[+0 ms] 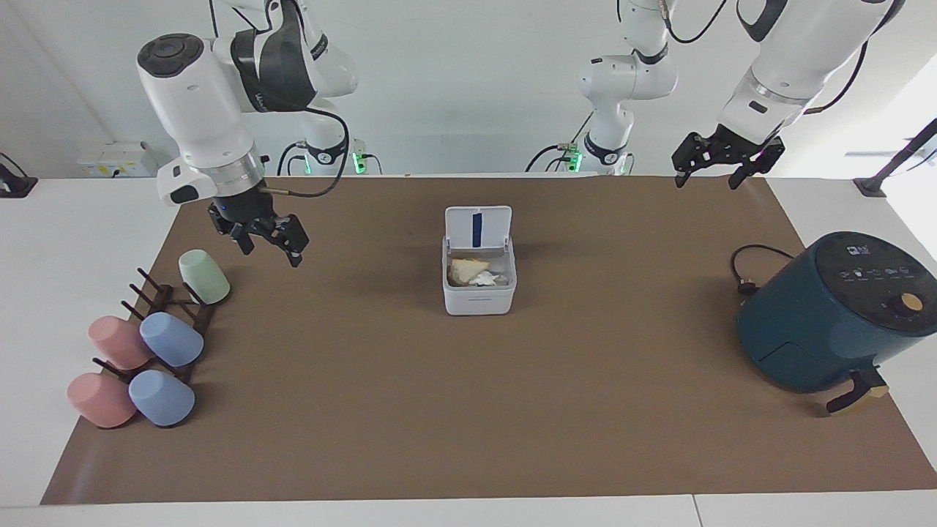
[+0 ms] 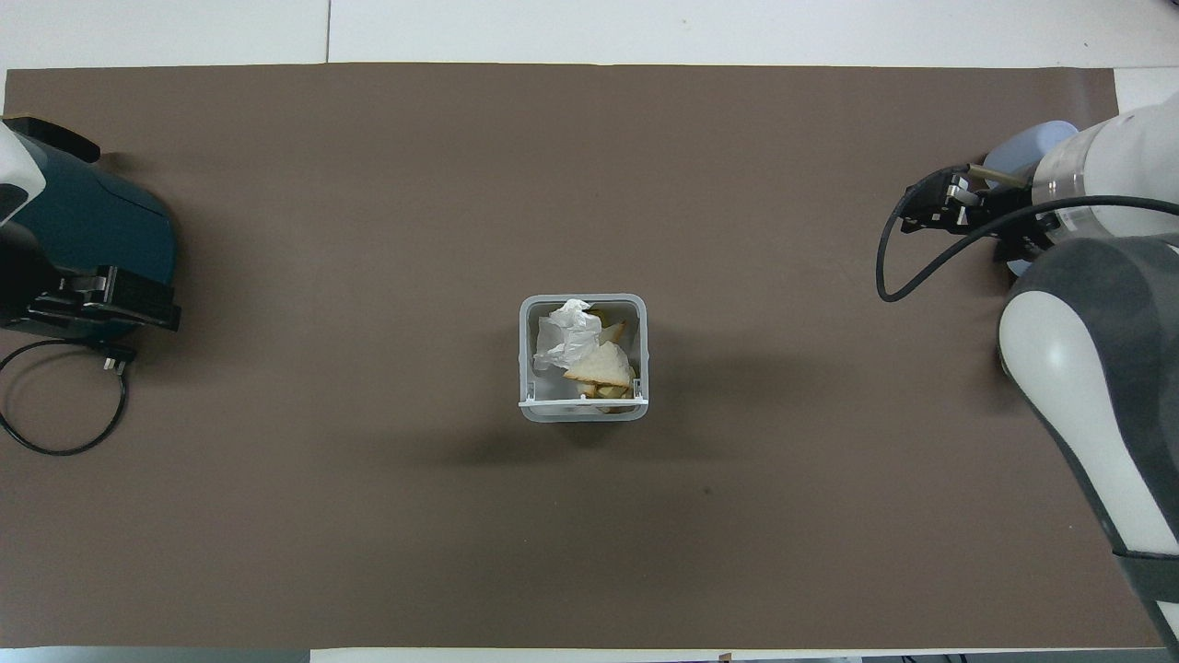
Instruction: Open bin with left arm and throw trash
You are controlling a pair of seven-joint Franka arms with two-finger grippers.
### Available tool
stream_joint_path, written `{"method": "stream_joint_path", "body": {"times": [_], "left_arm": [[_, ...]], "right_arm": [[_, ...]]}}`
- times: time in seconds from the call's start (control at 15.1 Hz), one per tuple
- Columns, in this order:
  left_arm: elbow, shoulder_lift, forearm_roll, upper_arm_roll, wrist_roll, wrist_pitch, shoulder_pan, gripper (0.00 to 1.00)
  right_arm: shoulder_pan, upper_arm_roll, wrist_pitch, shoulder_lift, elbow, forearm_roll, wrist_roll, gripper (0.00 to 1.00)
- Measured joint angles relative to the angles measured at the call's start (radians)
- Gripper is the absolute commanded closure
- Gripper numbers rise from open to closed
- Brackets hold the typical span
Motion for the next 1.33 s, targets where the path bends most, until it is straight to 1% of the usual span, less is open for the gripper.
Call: {"method": "stream_joint_path", "body": {"times": [0.27, 0.4, 0.6, 0.86, 1.06, 1.33], "left_arm": [[0.0, 0.0, 0.0, 0.0, 0.0, 0.0, 0.0, 0.0], [0.0, 0.0, 0.0, 0.0, 0.0, 0.0, 0.0, 0.0], [0.0, 0.0, 0.0, 0.0, 0.0, 0.0, 0.0, 0.0], [0.0, 0.0, 0.0, 0.0, 0.0, 0.0, 0.0, 0.0], [0.0, 0.0, 0.0, 0.001, 0.0, 0.0, 0.0, 0.0], [0.0, 0.0, 0.0, 0.001, 0.0, 0.0, 0.001, 0.0]], "right_arm": [[-0.026, 0.0, -0.096, -0.01, 0.056, -0.004, -0.103, 0.0], [-0.038, -0.003, -0.135, -0.029, 0.068, -0.004, -0.151, 0.0], [-0.037, -0.033, -0.22, -0.065, 0.09, -0.004, -0.208, 0.0], [-0.035, -0.045, -0.316, -0.111, 0.108, -0.004, -0.225, 0.0], [-0.034, -0.044, -0.337, -0.129, 0.098, -0.004, -0.225, 0.0], [-0.034, -0.049, -0.337, -0.129, 0.084, -0.004, -0.225, 0.0]]}}
